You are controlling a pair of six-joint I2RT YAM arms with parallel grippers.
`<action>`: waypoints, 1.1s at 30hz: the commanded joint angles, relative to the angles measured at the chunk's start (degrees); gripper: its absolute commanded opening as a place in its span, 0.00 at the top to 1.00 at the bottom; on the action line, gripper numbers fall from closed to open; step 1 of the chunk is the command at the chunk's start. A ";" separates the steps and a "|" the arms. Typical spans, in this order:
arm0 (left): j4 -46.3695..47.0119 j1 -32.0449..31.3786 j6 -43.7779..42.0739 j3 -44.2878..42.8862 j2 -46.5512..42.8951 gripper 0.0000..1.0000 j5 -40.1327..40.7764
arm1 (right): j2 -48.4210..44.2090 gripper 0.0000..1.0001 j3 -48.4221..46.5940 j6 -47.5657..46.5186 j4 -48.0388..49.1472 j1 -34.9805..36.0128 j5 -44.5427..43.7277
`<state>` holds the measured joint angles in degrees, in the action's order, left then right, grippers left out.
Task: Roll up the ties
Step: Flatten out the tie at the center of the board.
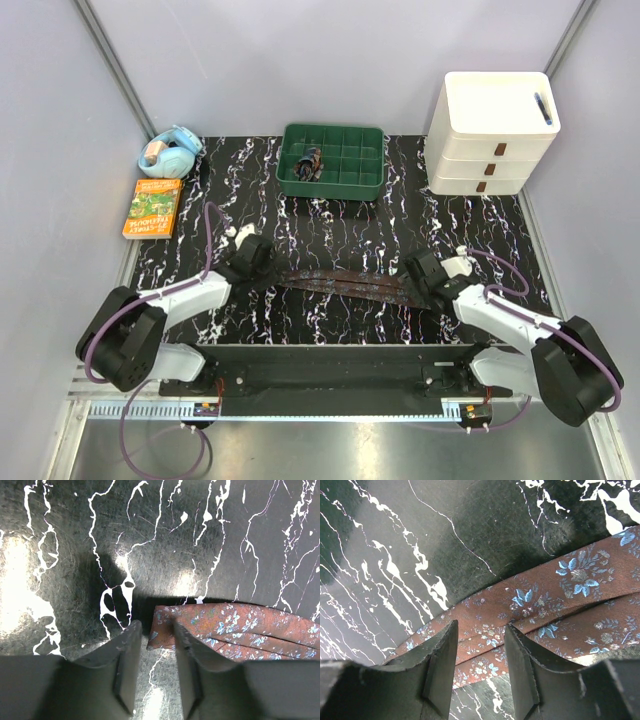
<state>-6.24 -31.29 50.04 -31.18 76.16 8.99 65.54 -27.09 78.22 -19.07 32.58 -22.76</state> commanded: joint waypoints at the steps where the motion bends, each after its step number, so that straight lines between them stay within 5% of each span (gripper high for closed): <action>1: 3.34 0.09 0.14 -1.08 -0.22 0.78 0.67 | 1.25 0.50 -0.33 -0.43 2.19 -0.15 0.61; 8: 3.25 0.09 0.23 -0.46 -1.45 1.00 2.34 | 5.12 0.48 -0.59 -0.17 6.49 -0.15 4.83; 15: 3.16 0.17 -0.47 0.59 -4.53 1.00 2.52 | 11.88 0.48 -1.91 1.85 11.77 -0.23 10.20; 22: 2.29 0.09 -1.17 1.91 -6.72 1.00 2.61 | 9.53 0.50 -1.91 1.33 11.07 -0.15 4.58; 29: 1.76 0.17 -1.44 2.96 -8.74 1.00 2.61 | 8.99 0.59 -1.21 -0.43 9.40 -0.15 -2.11; 33: 1.49 0.09 -1.53 3.58 -9.80 1.00 2.78 | 11.88 0.72 -1.82 -1.22 9.40 -0.15 -1.06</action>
<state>-6.52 -31.24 49.34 -28.42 68.58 10.33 75.22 -28.73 78.22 -8.60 32.51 -20.91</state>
